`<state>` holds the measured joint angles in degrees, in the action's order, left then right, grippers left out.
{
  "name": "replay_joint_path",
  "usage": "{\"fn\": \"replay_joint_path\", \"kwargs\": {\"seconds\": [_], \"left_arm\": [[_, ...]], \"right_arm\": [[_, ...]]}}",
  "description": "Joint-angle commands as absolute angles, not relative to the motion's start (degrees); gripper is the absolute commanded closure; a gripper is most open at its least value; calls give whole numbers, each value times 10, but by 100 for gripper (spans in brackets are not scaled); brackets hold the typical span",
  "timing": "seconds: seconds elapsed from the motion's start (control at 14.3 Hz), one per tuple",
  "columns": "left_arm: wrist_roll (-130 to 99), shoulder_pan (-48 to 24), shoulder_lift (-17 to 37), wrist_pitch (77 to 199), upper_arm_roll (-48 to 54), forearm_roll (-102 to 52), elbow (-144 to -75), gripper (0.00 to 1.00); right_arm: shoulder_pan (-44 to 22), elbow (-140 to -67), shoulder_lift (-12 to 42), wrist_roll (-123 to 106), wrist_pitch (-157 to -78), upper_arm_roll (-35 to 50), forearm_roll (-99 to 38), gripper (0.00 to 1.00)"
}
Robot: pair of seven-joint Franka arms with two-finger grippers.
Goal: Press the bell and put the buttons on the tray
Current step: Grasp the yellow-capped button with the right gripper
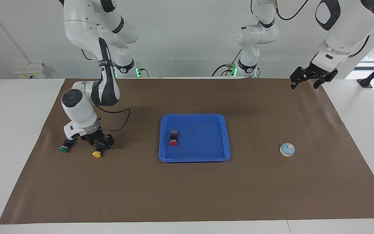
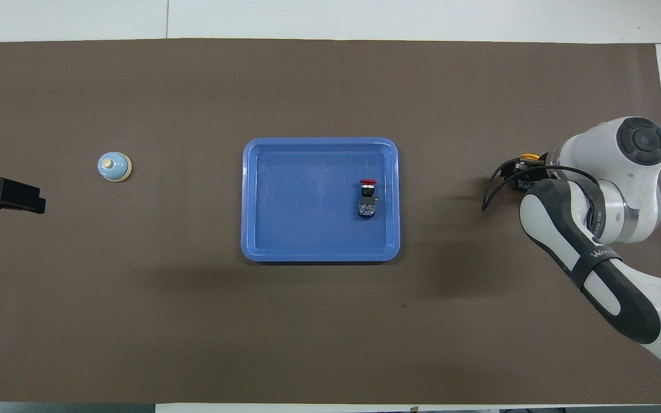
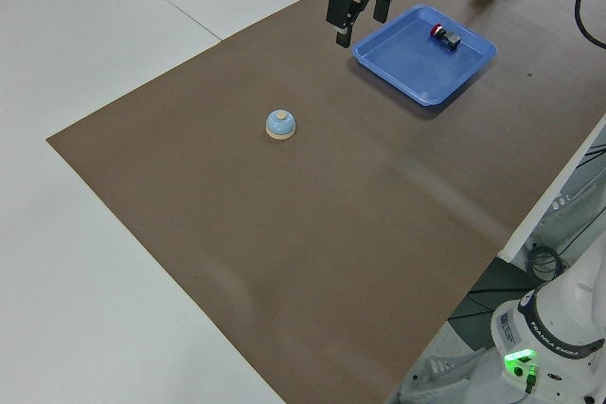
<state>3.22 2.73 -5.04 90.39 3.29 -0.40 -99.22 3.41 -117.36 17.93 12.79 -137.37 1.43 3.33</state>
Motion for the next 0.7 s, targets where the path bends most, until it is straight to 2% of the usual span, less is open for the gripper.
{"fn": "replay_joint_path", "kwargs": {"seconds": [0.0,0.07,0.35,0.63], "left_arm": [[34,29,-52,898,33,-9,-986,0],[34,29,-52,898,33,-9,-986,0],[34,29,-52,898,33,-9,-986,0],[34,29,-52,898,33,-9,-986,0]], "right_arm": [[41,-1183,174,104,-1383,20,37,95],[40,-1182,173,101,-1378,20,37,100],[31,-1171,172,99,-1362,20,38,100],[0,-1094,172,104,-1273,20,39,100]]}}
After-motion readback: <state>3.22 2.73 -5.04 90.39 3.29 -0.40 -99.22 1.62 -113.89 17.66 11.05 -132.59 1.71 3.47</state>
